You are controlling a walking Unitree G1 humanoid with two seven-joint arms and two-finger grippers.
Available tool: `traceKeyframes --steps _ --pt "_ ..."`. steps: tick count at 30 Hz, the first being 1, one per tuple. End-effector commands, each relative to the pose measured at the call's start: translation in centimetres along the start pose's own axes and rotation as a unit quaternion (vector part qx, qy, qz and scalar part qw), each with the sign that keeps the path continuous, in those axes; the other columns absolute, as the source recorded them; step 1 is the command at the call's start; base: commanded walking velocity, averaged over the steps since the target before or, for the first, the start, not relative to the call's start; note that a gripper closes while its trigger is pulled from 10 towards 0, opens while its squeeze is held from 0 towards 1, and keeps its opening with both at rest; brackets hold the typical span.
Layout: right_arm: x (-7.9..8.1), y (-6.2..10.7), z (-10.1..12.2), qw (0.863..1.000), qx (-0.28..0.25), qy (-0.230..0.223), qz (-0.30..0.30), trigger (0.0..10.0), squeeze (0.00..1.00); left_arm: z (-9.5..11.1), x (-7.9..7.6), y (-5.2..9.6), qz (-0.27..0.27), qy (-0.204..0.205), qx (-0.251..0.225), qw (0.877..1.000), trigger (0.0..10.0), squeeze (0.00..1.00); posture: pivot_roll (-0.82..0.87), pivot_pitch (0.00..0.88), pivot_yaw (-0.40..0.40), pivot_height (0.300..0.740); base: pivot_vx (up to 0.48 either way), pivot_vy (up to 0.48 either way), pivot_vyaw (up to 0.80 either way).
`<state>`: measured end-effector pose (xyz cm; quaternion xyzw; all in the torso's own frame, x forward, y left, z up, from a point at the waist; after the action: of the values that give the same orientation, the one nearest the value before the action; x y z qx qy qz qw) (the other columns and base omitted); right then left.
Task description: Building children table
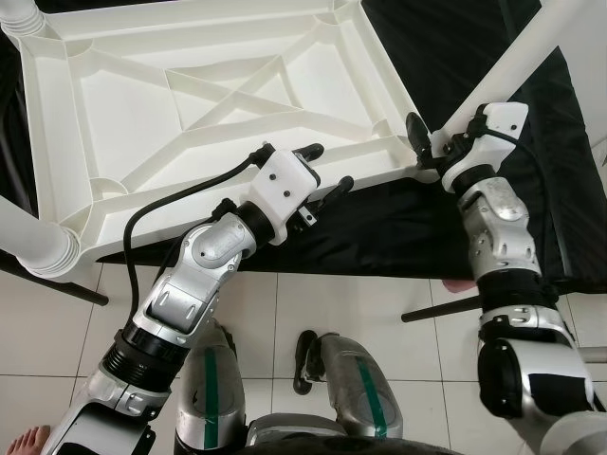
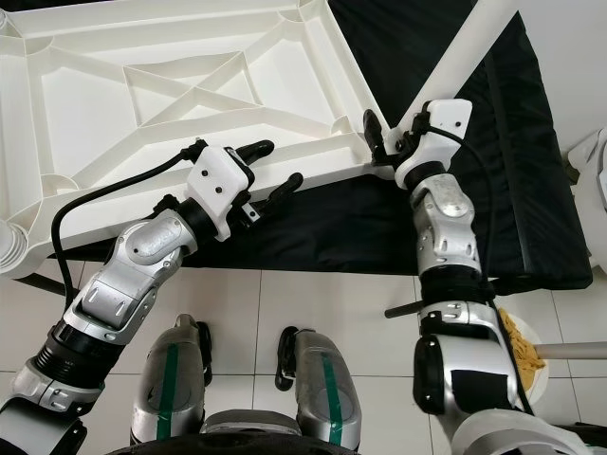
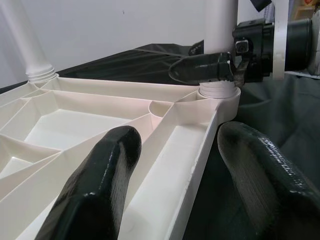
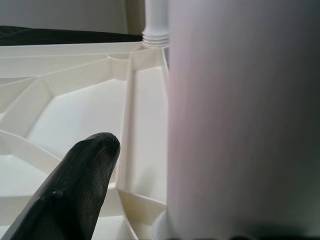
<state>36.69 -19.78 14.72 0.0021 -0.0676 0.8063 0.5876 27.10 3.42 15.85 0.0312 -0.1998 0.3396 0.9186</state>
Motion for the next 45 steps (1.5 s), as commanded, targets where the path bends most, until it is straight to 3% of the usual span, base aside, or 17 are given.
traceKeyframes --steps 1,10,17,18,19,20,21,22,23,33,45 --pt "-0.3 0.0 0.2 1.000 0.006 -0.003 0.026 10.0 0.00 0.2 -0.4 0.0 -0.023 -0.005 0.000 1.000 10.0 0.00 0.11 0.090 -0.106 0.740 0.000 0.000 0.00" --pt "-1.4 1.1 -0.6 0.991 0.063 -0.002 0.117 10.0 0.00 0.2 -0.1 0.2 -0.021 -0.010 0.002 1.000 10.0 0.00 0.12 0.084 -0.100 0.740 0.000 0.000 0.00" --pt "-2.1 1.5 -0.9 0.990 0.074 -0.003 0.119 10.0 0.00 0.2 0.0 0.2 -0.020 -0.011 0.003 1.000 10.0 0.00 0.12 0.077 -0.097 0.740 0.000 0.000 0.00" --pt "-2.3 1.6 -1.1 0.990 0.079 -0.002 0.118 8.8 0.00 0.2 0.0 0.2 -0.021 -0.012 0.003 1.000 10.0 0.00 0.12 0.077 -0.097 0.740 0.000 0.000 0.00" --pt "-2.3 1.6 -1.1 0.990 0.079 -0.002 0.118 8.8 0.00 0.2 0.0 0.2 -0.021 -0.012 0.003 1.000 10.0 0.00 0.12 0.077 -0.097 0.740 0.000 0.000 0.00" --pt "-2.5 1.7 -1.3 0.990 0.083 -0.004 0.118 4.2 0.00 0.2 0.0 0.1 -0.022 -0.013 0.002 1.000 10.0 0.00 0.12 0.068 -0.096 0.740 0.000 0.000 0.00" --pt "-2.7 1.8 -1.4 0.990 0.084 -0.008 0.114 1.2 0.00 0.2 0.0 0.1 -0.023 -0.014 0.002 1.000 10.0 0.00 0.12 0.068 -0.096 0.740 0.000 0.000 0.00" --pt "-2.7 1.8 -1.4 0.990 0.084 -0.008 0.114 1.2 0.00 0.2 0.0 0.1 -0.023 -0.014 0.002 1.000 10.0 0.00 0.12 0.068 -0.096 0.740 0.000 0.000 0.00" --pt "-2.8 1.9 -1.6 0.990 0.088 -0.014 0.112 0.0 0.00 0.2 0.0 0.1 -0.024 -0.015 0.002 1.000 10.0 0.00 0.12 0.061 -0.096 0.740 0.000 0.000 0.00" --pt "-2.1 1.7 -2.2 0.990 0.073 -0.061 0.108 0.0 0.00 0.1 -0.1 0.0 -0.028 -0.015 0.002 1.000 10.0 0.00 0.12 0.051 -0.103 0.740 0.000 0.000 0.00" --pt "-2.0 1.0 -3.0 0.994 0.045 -0.101 0.020 0.0 0.00 0.1 -0.2 0.0 -0.026 -0.015 0.002 1.000 10.0 0.00 0.12 0.054 -0.106 0.740 0.000 0.000 0.00"
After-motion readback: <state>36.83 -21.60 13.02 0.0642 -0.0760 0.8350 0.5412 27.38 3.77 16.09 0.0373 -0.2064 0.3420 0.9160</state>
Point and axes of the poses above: a point about 5 cm out from each wrist's last joint towards the gripper, its own y axis pointing back from the gripper into the wrist, its own z axis along the axis of the wrist's last joint, x = y × z, the point moved 3 cm from there along -y, pointing out of the wrist towards the gripper, and after that the axes turned 7 degrees about -y, right-handed, at the moved point
